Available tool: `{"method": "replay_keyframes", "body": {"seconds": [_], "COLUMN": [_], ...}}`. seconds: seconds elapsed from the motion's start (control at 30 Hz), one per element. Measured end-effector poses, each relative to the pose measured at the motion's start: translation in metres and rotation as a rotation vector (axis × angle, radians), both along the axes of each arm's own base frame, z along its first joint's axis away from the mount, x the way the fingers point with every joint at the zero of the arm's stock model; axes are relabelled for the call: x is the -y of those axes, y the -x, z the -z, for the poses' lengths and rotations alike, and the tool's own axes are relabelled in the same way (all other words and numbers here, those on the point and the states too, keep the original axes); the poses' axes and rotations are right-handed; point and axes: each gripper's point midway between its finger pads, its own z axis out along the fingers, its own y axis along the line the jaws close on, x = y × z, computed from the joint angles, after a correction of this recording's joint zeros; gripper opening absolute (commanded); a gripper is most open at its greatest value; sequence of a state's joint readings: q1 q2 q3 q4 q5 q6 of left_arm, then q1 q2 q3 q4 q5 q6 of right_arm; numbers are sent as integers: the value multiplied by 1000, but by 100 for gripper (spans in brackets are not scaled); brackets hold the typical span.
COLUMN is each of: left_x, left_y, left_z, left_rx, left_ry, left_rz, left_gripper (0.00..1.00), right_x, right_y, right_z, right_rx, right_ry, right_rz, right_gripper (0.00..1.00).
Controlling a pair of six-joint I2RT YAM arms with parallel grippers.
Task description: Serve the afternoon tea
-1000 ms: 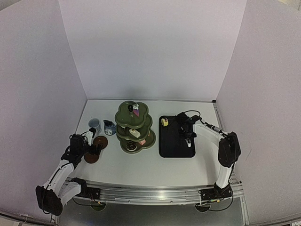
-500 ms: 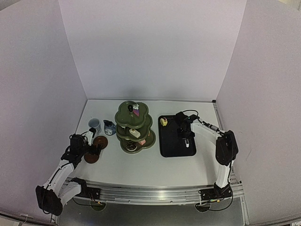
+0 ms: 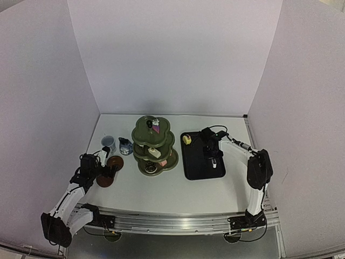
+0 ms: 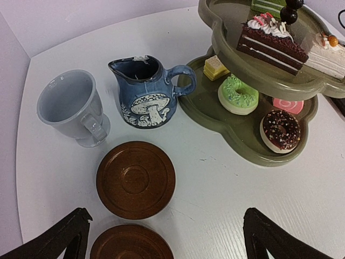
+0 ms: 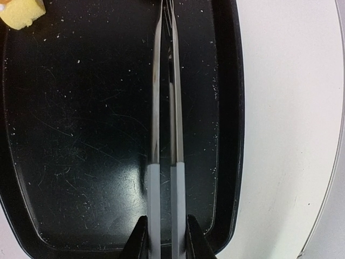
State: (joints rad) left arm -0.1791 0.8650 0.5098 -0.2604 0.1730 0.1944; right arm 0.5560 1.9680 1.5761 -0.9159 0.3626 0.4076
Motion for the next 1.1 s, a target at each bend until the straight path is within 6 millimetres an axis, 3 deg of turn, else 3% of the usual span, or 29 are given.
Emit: {"method": "replay_keyframes", "body": {"seconds": [0.13, 0.3, 0.5, 0.73, 0.9, 1.1], "left_x": [0, 0, 0, 0, -1, -2], "left_y": [0, 0, 0, 0, 0, -1], "left_z": [0, 0, 0, 0, 0, 0], "left_rx": [0, 0, 0, 0, 2, 5], "left_ry": [0, 1, 1, -1, -8, -17], "left_rz": [0, 0, 0, -1, -4, -1], "left_gripper": [100, 100, 100, 100, 100, 100], "right_x": [1, 1, 0, -12, -14, -3], "right_y": [3, 3, 1, -25, -42, -42], "right_z": [-8, -35, -52, -72, -62, -45], "right_rx": [15, 69, 98, 143, 131, 79], "right_ry": [-9, -40, -43, -49, -38, -6], "right_rz": [-8, -22, -59, -108, -108, -86], "right_gripper": [0, 0, 10, 11, 14, 18]}}
